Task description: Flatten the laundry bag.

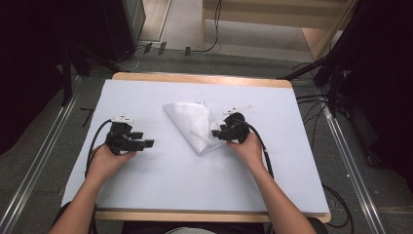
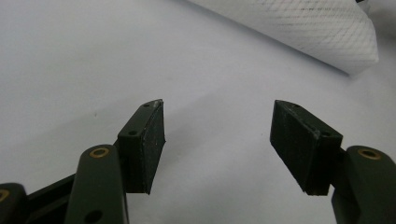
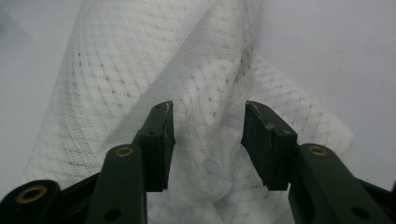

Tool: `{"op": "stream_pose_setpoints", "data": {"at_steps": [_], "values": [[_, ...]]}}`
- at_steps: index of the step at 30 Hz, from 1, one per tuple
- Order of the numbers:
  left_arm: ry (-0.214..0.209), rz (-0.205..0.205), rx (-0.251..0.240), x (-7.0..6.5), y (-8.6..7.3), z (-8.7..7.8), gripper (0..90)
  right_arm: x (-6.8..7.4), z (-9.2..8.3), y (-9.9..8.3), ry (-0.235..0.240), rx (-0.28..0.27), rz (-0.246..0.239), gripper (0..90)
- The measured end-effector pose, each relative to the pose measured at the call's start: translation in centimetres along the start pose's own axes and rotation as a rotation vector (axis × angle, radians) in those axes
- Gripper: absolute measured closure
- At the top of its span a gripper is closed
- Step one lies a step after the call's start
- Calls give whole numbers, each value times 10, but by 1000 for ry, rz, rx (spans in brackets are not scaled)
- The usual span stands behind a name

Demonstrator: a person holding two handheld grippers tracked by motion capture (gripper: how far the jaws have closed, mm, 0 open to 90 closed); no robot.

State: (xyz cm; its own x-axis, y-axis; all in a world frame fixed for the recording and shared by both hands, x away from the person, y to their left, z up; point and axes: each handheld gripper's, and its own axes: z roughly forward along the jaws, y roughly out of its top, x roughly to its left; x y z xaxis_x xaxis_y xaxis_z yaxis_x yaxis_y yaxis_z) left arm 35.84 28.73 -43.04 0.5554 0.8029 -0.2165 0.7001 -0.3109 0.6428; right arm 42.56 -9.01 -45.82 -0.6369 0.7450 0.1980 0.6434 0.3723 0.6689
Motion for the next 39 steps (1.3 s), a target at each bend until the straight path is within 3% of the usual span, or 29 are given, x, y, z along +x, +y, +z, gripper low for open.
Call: {"op": "stream_pose_setpoints", "data": {"at_steps": [5, 8, 13, 22, 32, 39], "values": [[6, -8, 2, 1, -2, -2, 365, -2, 7, -5, 25, 11, 13, 649], [14, -4, 6, 1, -3, -2, 366, 1, 8, -5, 28, 15, -25, 774], [22, -6, 8, 2, -5, -3, 368, 2, 9, -4, 36, 19, -34, 873], [31, -17, 5, 5, -5, -5, 369, 11, -4, 7, 44, -2, -59, 892], [31, -22, -5, 6, -5, -7, 369, 33, -20, 20, 90, -45, -101, 888], [32, -50, -13, 10, -5, -11, 378, 55, -22, 26, 129, -52, -136, 886]]}}
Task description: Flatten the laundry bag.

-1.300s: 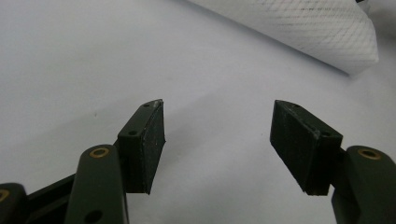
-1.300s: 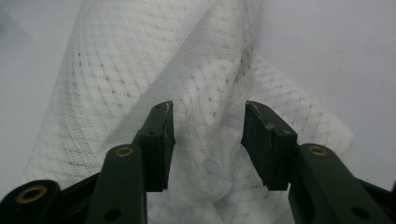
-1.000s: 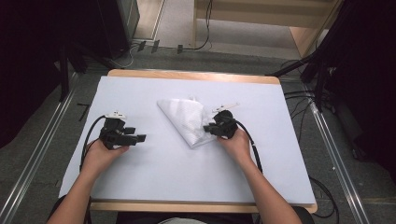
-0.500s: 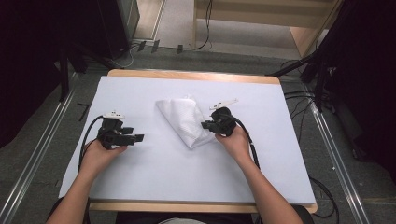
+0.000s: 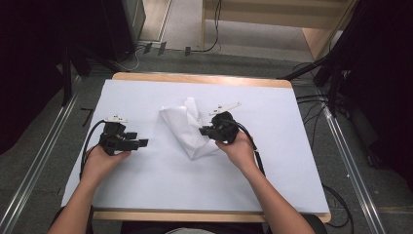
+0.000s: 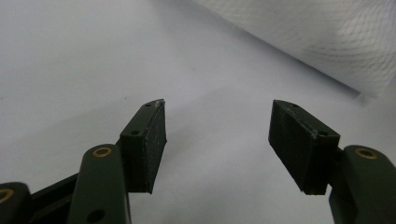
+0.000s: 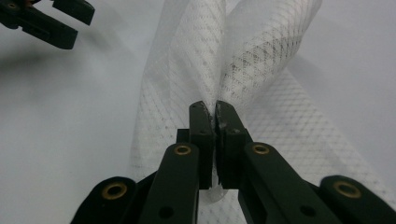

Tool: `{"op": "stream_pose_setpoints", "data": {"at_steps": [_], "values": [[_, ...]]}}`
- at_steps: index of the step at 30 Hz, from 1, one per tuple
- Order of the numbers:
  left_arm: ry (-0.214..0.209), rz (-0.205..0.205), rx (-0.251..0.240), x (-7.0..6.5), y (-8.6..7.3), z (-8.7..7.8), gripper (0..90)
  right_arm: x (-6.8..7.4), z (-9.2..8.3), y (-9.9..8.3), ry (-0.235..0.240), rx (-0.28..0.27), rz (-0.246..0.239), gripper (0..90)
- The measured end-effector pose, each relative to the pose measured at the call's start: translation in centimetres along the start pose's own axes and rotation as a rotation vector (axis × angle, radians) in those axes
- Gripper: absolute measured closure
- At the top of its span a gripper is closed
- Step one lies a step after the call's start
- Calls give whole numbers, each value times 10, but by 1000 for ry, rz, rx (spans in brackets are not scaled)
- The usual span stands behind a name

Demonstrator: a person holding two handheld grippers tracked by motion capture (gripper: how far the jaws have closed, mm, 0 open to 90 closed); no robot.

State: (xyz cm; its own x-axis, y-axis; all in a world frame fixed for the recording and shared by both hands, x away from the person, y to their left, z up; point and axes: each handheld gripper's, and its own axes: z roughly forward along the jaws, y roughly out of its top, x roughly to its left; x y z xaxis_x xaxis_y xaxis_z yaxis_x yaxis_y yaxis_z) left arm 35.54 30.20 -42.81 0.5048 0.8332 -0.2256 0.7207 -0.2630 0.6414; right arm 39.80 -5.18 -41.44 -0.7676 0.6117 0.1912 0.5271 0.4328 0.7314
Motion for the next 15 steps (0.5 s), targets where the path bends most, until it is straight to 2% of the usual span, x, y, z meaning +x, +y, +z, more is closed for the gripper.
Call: {"op": "stream_pose_setpoints", "data": {"at_steps": [15], "values": [[17, -29, -20, 9, -3, -8, 379, 28, 21, 9, 65, 24, -40, 880]]}}
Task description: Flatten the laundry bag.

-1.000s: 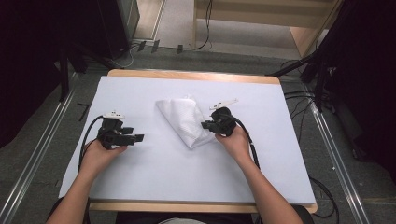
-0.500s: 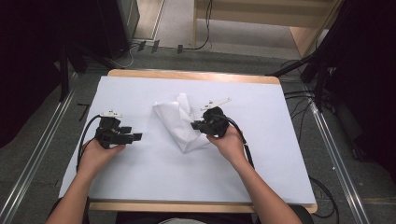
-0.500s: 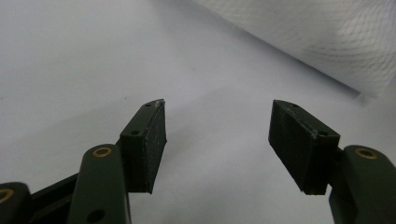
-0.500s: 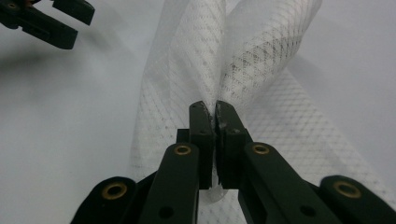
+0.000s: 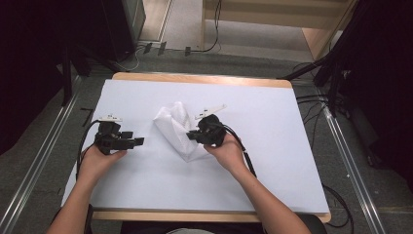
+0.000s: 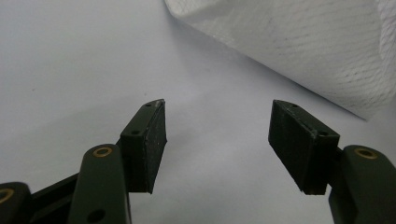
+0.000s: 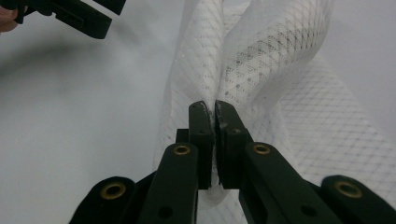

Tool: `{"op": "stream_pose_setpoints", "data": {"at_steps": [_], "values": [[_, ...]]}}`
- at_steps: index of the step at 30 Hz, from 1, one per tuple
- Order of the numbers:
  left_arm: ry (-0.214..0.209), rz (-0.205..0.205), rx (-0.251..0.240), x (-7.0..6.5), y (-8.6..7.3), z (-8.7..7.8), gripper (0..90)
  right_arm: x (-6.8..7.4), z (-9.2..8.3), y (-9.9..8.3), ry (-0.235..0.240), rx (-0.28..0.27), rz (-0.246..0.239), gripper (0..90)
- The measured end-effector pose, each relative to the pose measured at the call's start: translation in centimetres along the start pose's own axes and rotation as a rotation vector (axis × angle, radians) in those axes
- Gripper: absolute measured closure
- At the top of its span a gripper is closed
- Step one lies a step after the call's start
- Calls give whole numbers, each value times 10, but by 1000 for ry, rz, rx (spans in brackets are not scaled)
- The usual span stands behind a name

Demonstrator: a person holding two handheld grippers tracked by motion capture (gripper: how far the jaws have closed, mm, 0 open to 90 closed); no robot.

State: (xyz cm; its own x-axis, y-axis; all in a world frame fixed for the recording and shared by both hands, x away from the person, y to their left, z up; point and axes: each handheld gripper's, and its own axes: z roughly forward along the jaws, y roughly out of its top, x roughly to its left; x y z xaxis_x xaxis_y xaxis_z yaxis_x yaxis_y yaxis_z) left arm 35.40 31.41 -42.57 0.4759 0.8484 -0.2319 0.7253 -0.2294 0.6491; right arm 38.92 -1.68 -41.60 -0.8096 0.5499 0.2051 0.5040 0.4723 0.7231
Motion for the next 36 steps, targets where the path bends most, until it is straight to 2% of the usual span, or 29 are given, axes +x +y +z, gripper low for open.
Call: {"op": "stream_pose_setpoints", "data": {"at_steps": [10, 12, 17, 21, 23, 29, 33, 34, 35, 36], "values": [[7, -12, -8, 5, -2, -4, 376, 11, 13, 5, 35, 4, -16, 854], [11, -13, -8, 6, -3, -5, 375, 13, 14, 7, 58, 1, -13, 812], [15, -19, -11, 7, -6, -7, 374, 14, 10, 11, 78, -11, -10, 718], [21, -25, -11, 10, -8, -10, 373, 21, 1, 21, 90, -30, -42, 601], [22, -34, -17, 10, -9, -11, 372, 22, -5, 24, 89, -49, -50, 595], [25, -42, -20, 13, -10, -15, 375, 18, -12, 24, 76, -47, -46, 608], [26, -46, -24, 14, -9, -19, 386, 4, -20, 15, 43, -39, -37, 669], [27, -44, -29, 14, -7, -20, 386, 4, -20, 15, 43, -39, -37, 669], [19, -42, -38, 12, -5, -22, 394, -5, -23, 10, 13, -35, -27, 703], [19, -42, -38, 12, -5, -22, 403, -5, -23, 10, 13, -35, -27, 703]]}}
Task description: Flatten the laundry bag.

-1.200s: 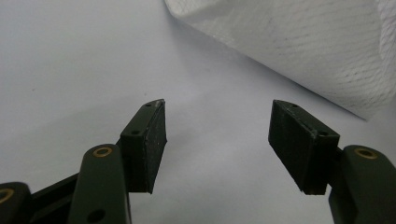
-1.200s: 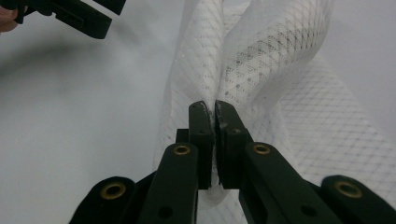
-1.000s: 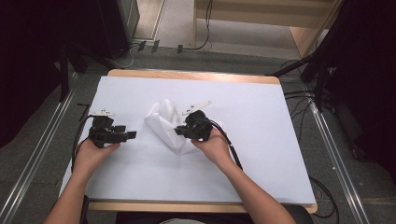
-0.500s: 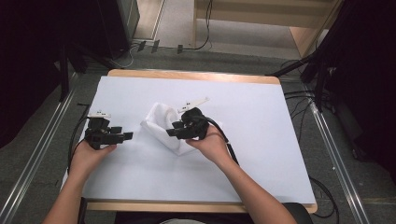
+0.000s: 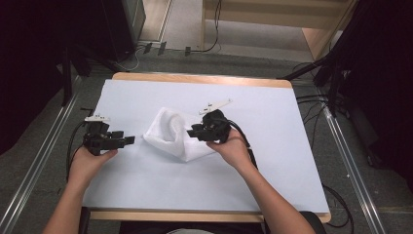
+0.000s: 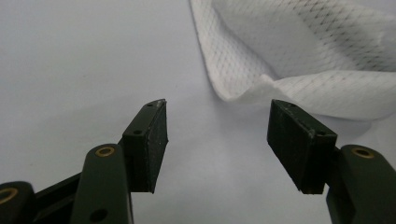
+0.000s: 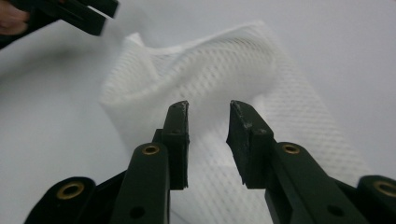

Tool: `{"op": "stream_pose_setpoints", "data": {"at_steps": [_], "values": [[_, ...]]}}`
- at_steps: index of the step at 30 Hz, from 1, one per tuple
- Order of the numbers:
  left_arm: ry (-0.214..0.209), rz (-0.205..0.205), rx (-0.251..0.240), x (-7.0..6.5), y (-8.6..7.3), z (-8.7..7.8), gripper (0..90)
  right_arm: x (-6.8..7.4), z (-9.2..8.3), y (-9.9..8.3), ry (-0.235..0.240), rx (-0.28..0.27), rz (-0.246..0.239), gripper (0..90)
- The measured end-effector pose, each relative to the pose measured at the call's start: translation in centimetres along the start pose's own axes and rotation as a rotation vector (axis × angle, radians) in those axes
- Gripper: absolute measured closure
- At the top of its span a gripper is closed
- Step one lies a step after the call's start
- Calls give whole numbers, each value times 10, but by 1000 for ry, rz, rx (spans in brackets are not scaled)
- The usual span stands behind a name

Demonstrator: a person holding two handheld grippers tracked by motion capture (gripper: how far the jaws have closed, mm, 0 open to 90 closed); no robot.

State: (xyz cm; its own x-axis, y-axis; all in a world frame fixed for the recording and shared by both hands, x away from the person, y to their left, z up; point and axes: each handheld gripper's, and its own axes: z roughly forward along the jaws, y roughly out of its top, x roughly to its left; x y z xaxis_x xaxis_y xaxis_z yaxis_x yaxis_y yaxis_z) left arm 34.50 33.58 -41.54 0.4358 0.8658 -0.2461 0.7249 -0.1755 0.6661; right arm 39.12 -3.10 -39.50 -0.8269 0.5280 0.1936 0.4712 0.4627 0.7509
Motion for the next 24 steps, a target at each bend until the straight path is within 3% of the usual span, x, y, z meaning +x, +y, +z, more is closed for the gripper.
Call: {"op": "stream_pose_setpoints", "data": {"at_steps": [2, 8, 12, 16, 18, 20, 24], "values": [[-2, 17, 1, -4, 3, -1, 418, -14, -2, -7, -33, 10, 28, 731], [-11, 42, -21, -16, 16, -1, 448, -33, -3, -20, -70, 26, 83, 803], [-31, 53, -19, -22, 21, 2, 500, -38, -2, -25, -79, 41, 98, 815], [-79, 76, 11, -32, 28, 9, 631, -41, -2, -31, -89, 52, 107, 837], [-81, 76, 14, -34, 29, 11, 688, -41, -1, -32, -88, 56, 109, 838], [-114, 76, 15, -38, 32, 13, 721, -43, -1, -35, -95, 63, 109, 849], [-138, 86, 31, -47, 36, 22, 808, -48, -2, -41, -105, 67, 132, 868]]}}
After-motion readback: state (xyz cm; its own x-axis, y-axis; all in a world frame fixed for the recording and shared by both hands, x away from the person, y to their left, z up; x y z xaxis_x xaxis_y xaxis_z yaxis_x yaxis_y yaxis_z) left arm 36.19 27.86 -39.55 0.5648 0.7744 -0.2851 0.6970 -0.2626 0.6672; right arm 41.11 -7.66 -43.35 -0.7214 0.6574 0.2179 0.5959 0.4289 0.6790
